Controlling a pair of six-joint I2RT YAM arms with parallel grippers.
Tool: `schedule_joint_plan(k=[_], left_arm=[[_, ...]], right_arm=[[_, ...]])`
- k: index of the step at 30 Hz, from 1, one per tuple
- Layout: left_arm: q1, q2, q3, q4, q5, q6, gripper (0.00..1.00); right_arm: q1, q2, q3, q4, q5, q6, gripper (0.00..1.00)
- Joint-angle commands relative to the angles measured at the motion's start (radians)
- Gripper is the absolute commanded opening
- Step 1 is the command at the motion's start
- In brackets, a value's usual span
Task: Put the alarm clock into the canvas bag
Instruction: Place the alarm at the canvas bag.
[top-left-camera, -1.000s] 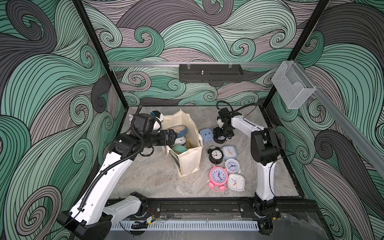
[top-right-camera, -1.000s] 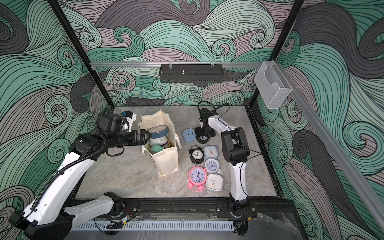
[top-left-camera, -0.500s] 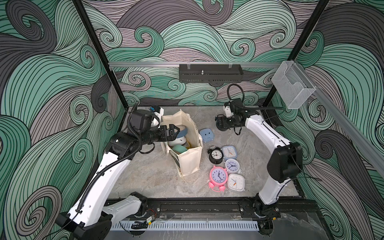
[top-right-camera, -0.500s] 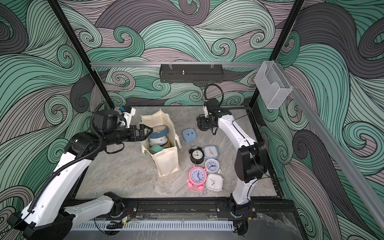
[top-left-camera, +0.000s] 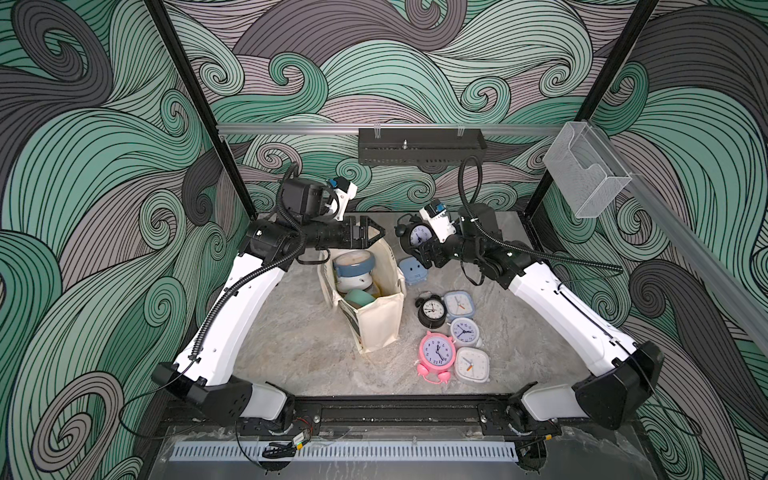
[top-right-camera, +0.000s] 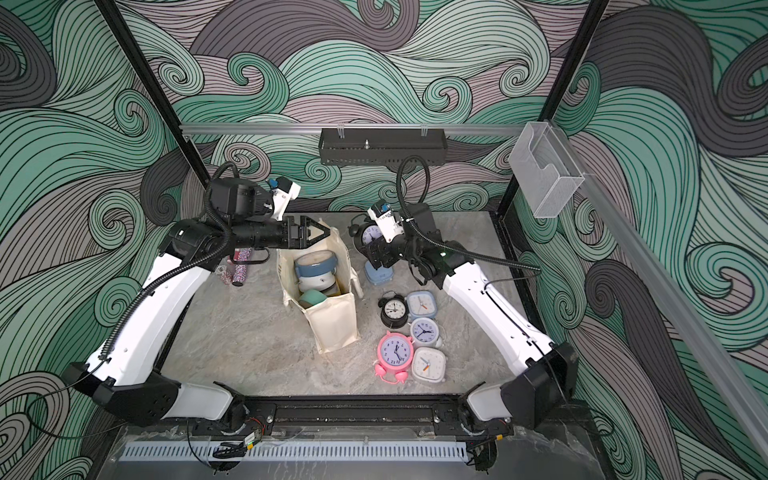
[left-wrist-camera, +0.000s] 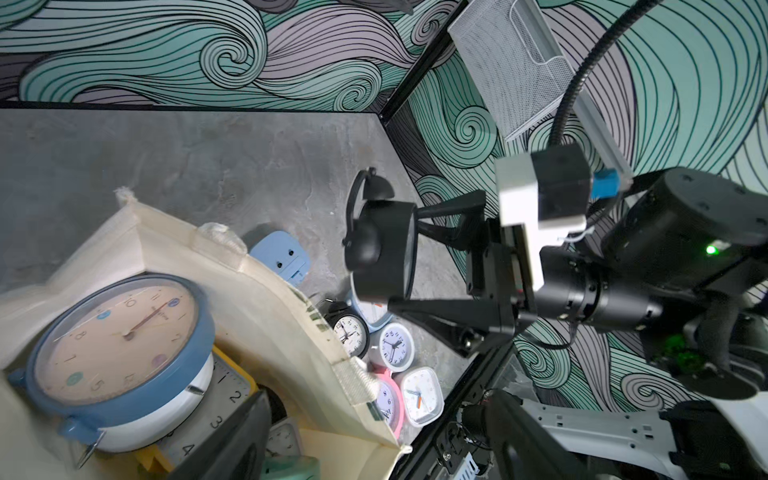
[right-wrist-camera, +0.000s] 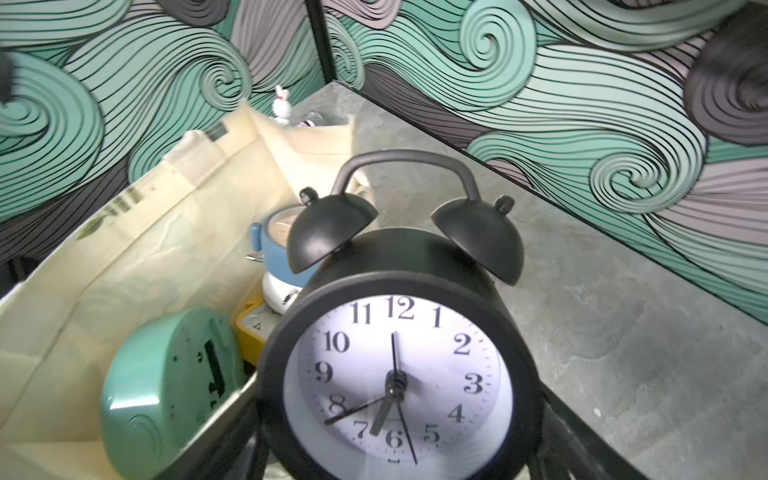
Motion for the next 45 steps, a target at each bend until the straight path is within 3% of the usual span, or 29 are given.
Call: schedule_joint_plan(k=[1,4,8,18,35,40,43,45], left_arm=[[0.000,0.054,0.052,-0.051,0.083,0.022,0.83],[-0.002,0.083,0.067,-0.070,0.089,0.033,0.83],[-0.002,0.115,0.076,-0.083,0.081,0.024,0.74],[-0.007,0.144,0.074,-0.040,0.102,-0.028,0.38],[-0.007,0.177,0.070,-0.023,0.117,-0.071,0.18],[-0.007,0.164,0.056,-0.002,0.124,-0.097,0.00],[-0.006,0.133,0.026,0.019,0.120,-0.124,0.00],[-0.008,0.094,-0.013,0.058,0.109,-0.165,0.00]], right_arm=[[0.022,-0.036,-0.025,0.072,-0.063,-0.080,0.57],[0.049,-0.048,-0.034,0.070,-0.068,-0.116,0.57],[0.065,-0.059,-0.041,0.077,-0.084,-0.135,0.57],[0.084,-0.050,-0.030,0.049,-0.079,-0.171,0.57],[0.099,-0.052,-0.030,0.045,-0.085,-0.180,0.56],[0.101,-0.049,-0.031,0.053,-0.089,-0.176,0.56],[0.101,-0.050,-0.030,0.064,-0.093,-0.160,0.62],[0.101,-0.058,-0.034,0.083,-0.093,-0.134,0.80]])
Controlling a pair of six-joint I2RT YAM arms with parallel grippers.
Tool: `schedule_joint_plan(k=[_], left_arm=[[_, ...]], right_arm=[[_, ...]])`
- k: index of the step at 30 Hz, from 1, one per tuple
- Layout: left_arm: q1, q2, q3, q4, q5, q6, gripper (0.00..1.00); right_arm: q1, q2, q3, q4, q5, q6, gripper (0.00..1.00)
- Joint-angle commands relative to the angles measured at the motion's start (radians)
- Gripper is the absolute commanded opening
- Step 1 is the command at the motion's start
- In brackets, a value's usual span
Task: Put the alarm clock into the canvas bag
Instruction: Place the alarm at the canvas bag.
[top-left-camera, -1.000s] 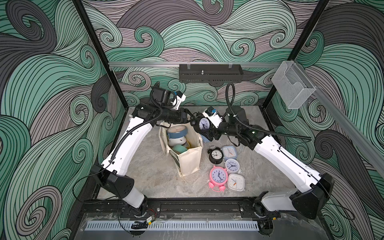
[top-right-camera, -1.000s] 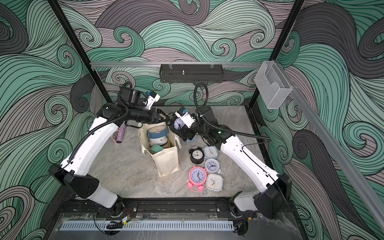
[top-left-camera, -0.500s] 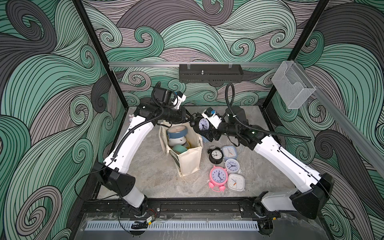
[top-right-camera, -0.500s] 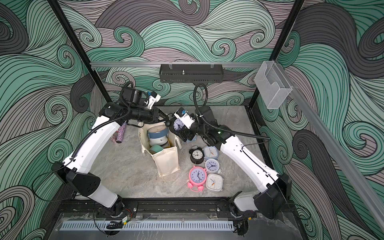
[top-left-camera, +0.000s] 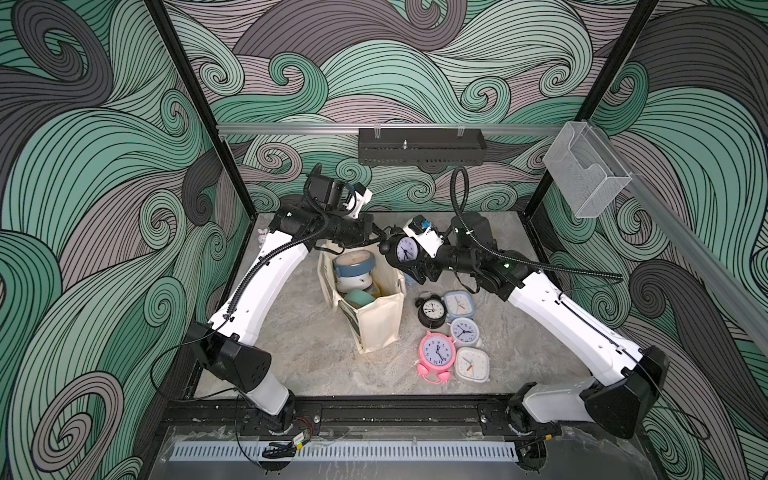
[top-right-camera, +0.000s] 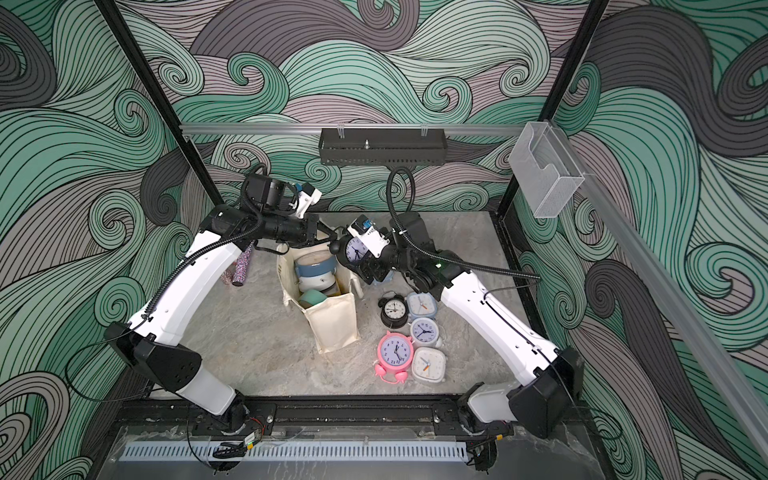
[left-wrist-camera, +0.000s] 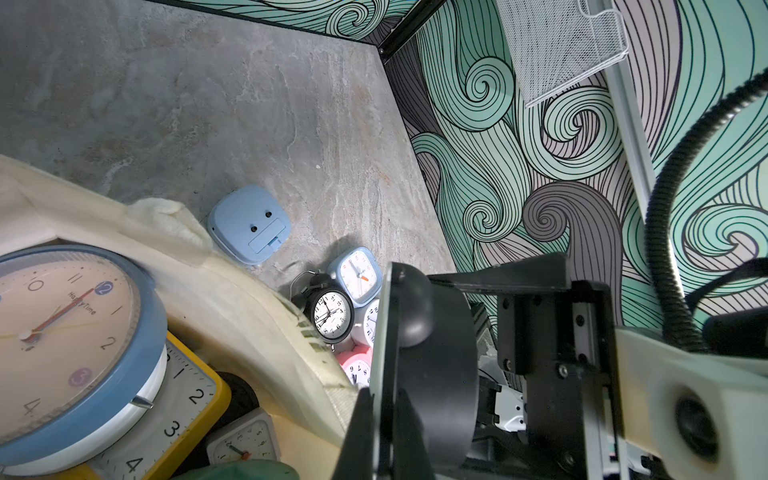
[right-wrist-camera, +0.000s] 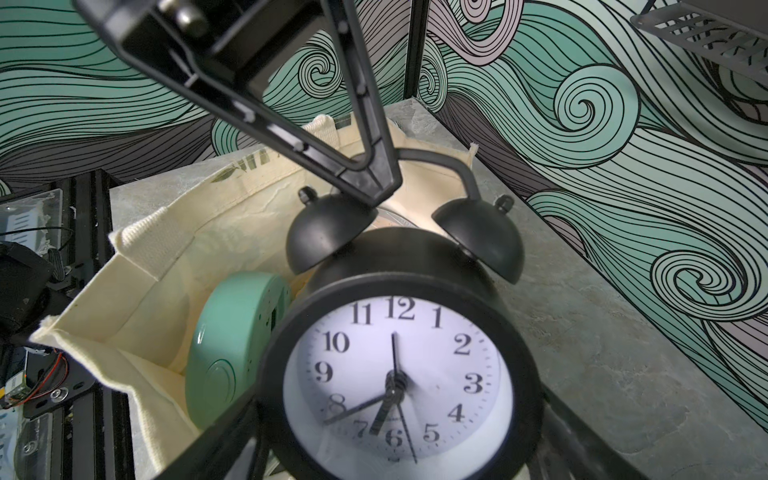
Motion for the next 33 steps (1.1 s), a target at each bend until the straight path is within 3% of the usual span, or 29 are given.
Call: schedule_joint_plan(k=[1,3,6,9,14,22,33], left_arm=[[-0.008,-0.083,-0.053,0.092,0.008,-0.116,0.00],[-0.006,-0.134,-0.065,0.067,-0.093,-0.114,0.00],[0.002,-0.218,-0.073,-0.020,-0.302,-0.086,0.00],[0.035,-0.263,-0.104,-0.067,-0.372,-0.104,0.00],[0.106,-0.282,-0.172,-0.060,-0.369,-0.137,0.00],[0.134,-0.171,-0.173,-0.029,-0.351,-0.137,0.00],[0.140,0.017,-0.192,0.006,-0.344,-0.122,0.00]], right_arm=[[0.011,-0.033,-0.004,0.063,-0.015,0.037,0.89],[0.011,-0.055,-0.024,0.115,0.003,0.077,1.00],[0.011,-0.077,-0.023,0.109,0.021,0.135,1.00],[0.011,-0.104,-0.029,0.083,0.070,0.205,1.00],[0.009,-0.179,-0.099,0.053,0.131,0.280,1.00],[-0.014,-0.266,-0.194,-0.041,0.156,0.388,1.00],[-0.158,-0.314,-0.309,-0.154,0.189,0.538,1.00]])
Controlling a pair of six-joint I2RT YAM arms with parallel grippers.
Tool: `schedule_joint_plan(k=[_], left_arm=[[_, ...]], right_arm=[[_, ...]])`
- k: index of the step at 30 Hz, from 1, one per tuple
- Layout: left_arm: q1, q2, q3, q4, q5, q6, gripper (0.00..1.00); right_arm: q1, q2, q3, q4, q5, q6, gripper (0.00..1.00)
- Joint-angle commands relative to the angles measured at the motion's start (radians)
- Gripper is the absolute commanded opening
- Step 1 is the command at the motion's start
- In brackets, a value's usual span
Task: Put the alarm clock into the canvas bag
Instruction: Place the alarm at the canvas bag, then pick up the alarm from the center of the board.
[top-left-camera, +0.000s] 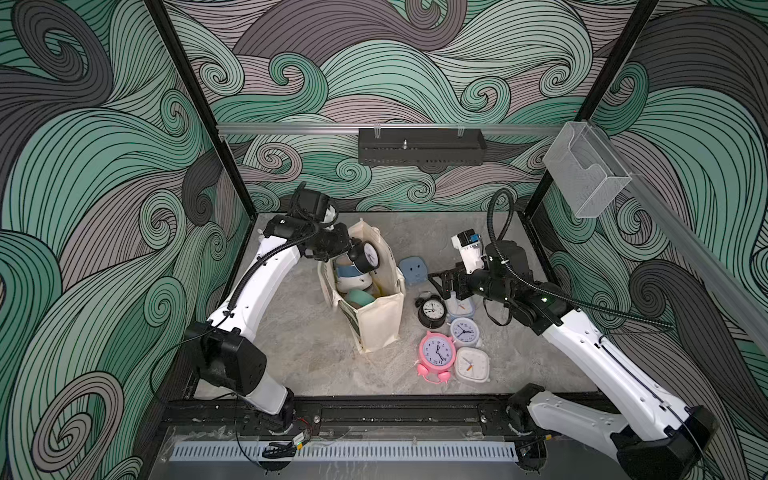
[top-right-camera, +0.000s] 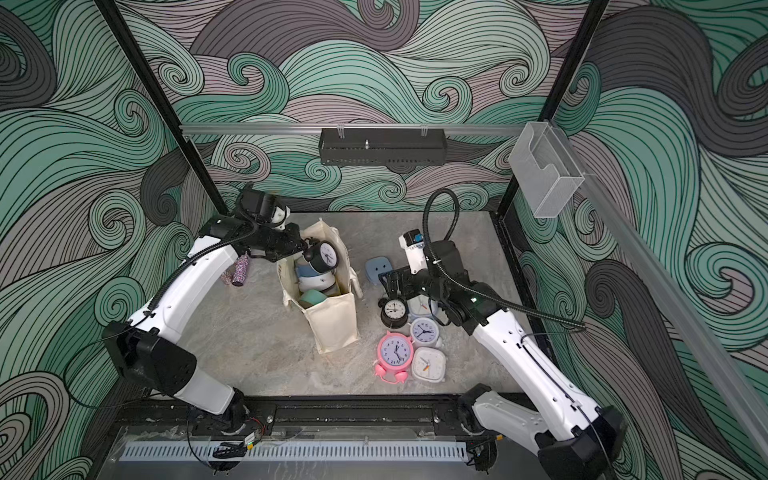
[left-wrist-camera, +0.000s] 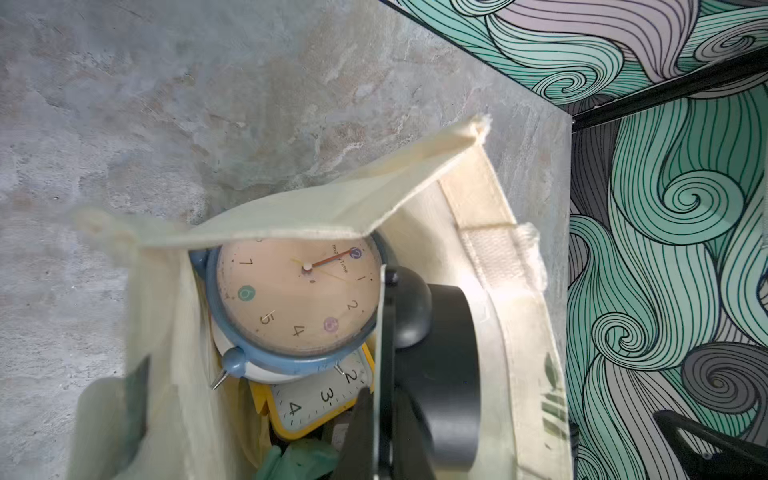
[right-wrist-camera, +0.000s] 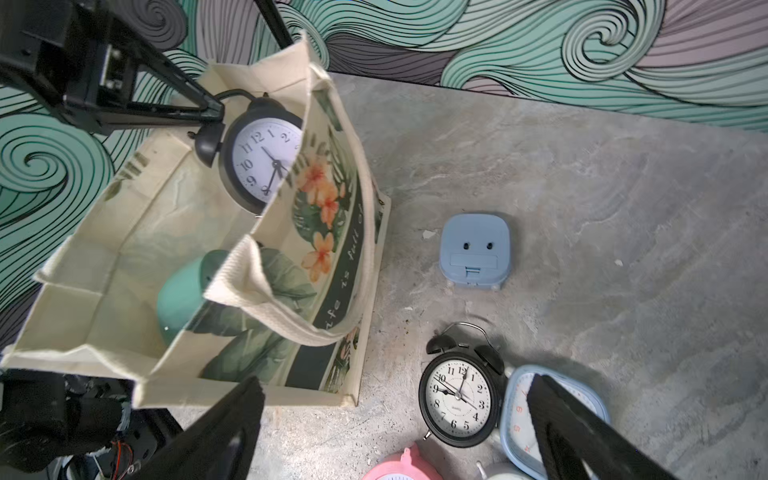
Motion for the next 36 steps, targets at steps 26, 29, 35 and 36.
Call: schedule_joint_plan(k=[26,29,35,36], left_arm=[[0.010,0.005,0.093,-0.074,0.048,0.078,0.99],[0.006,-0.035,0.091,-0.056,0.044,0.096,0.99],[-0.012,-0.104,0.104,-0.074,0.024,0.143,0.99],[-0.018,-0.115,0.101,-0.076,0.023,0.153,0.99]], right_arm=[[-0.164,0.042,-0.160,-0.312,0.240,0.339,1.00],[-0.164,0.040,-0.200,-0.319,0.235,0.388,1.00],[-0.157,0.075,-0.257,-0.283,0.188,0.416,1.00],[-0.154,0.090,-0.261,-0.280,0.188,0.421,1.00]])
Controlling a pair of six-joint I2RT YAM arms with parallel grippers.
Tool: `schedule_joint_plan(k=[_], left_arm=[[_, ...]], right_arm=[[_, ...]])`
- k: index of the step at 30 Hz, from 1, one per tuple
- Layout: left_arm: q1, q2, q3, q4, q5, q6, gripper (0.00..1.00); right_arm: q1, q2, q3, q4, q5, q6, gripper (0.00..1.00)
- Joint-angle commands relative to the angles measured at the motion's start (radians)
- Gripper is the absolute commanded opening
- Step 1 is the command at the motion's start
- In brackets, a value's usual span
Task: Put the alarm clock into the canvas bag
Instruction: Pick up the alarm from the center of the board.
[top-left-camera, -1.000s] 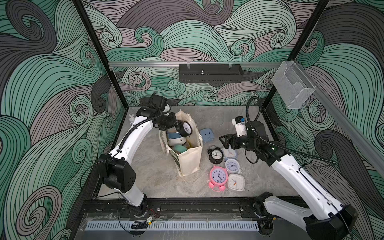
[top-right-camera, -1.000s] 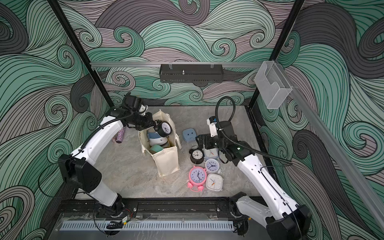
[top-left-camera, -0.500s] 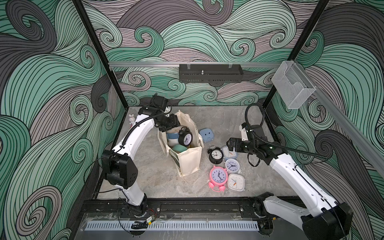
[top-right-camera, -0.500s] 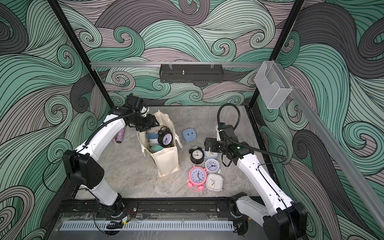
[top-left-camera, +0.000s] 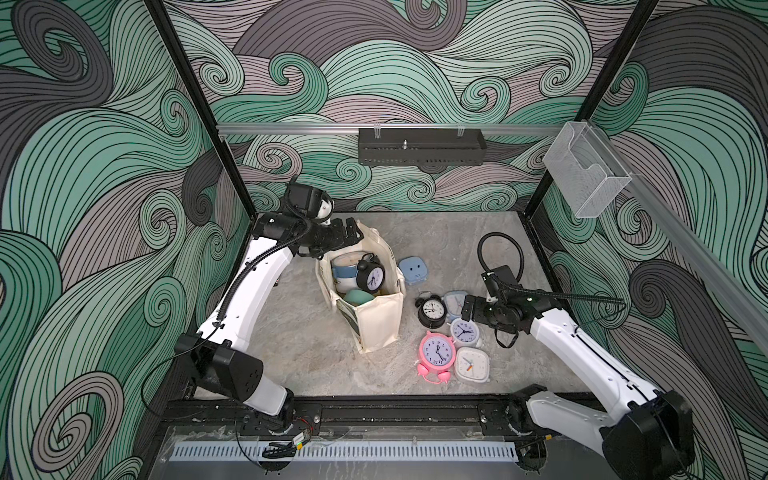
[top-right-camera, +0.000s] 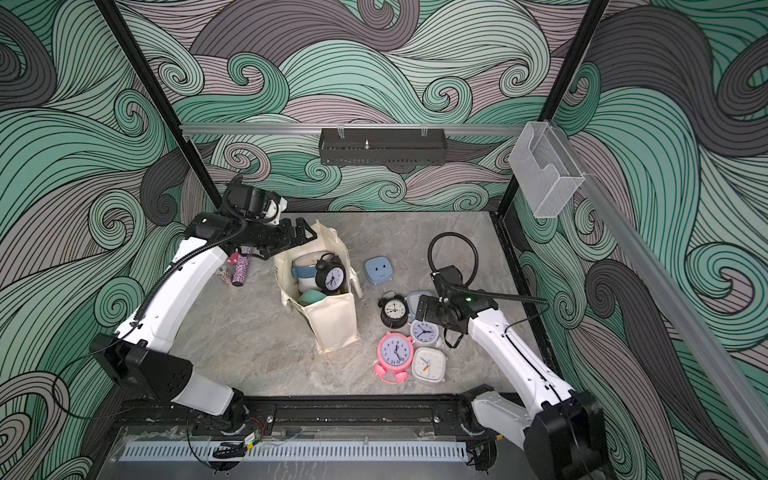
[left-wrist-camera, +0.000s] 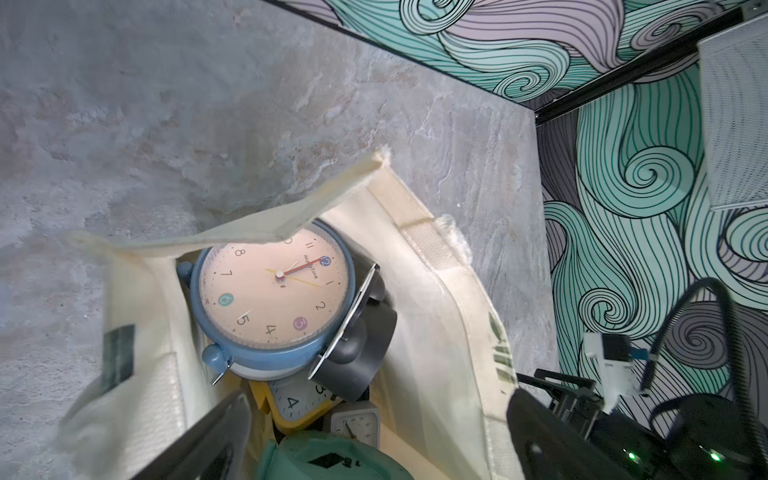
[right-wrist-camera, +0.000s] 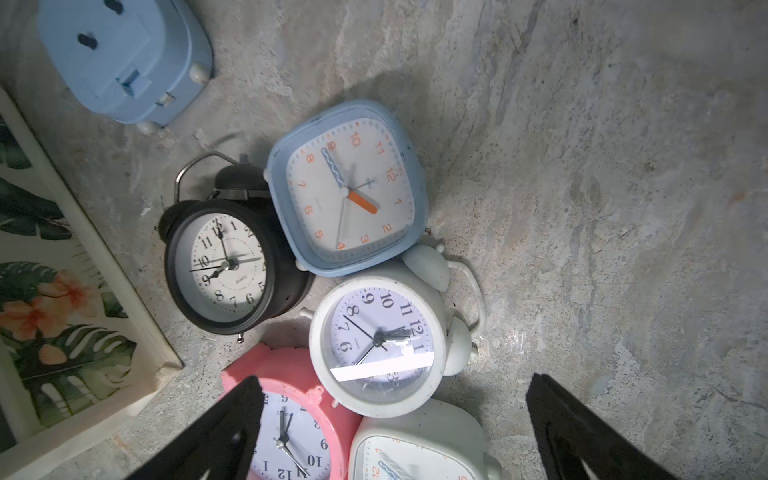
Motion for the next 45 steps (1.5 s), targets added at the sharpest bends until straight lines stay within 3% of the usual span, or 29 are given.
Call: schedule_joint_plan(k=[1,11,23,35,41,45], left_arm=[[-0.021,-0.048,0.028,-0.030,-0.016,0.051,0.99],[-0.100,-0.133,-0.006,-0.021,0.026,0.086,0.99],[-0.102,-0.145,-0.038,-0.001,0.030,0.073,0.99],[-0.102,-0.146,-0.044,0.010,0.033,0.059,0.99],[-0.101,-0.146,-0.053,0.018,0.029,0.055,0.99],[-0.101,-0.145,-0.058,0.023,0.038,0.056,0.99]], right_arm=[[0.010,0.039,-0.020,0.010,-0.010,0.041,1.00],[0.076,0.205,-0.027,0.121,-0.044,0.039,0.97],[0.100,0.299,-0.026,0.131,-0.009,0.030,0.91],[0.104,0.356,-0.019,0.151,0.005,0.013,0.95],[0.105,0.347,-0.028,0.161,0.003,0.017,0.90],[0.104,0.322,-0.023,0.163,0.019,0.010,0.80]])
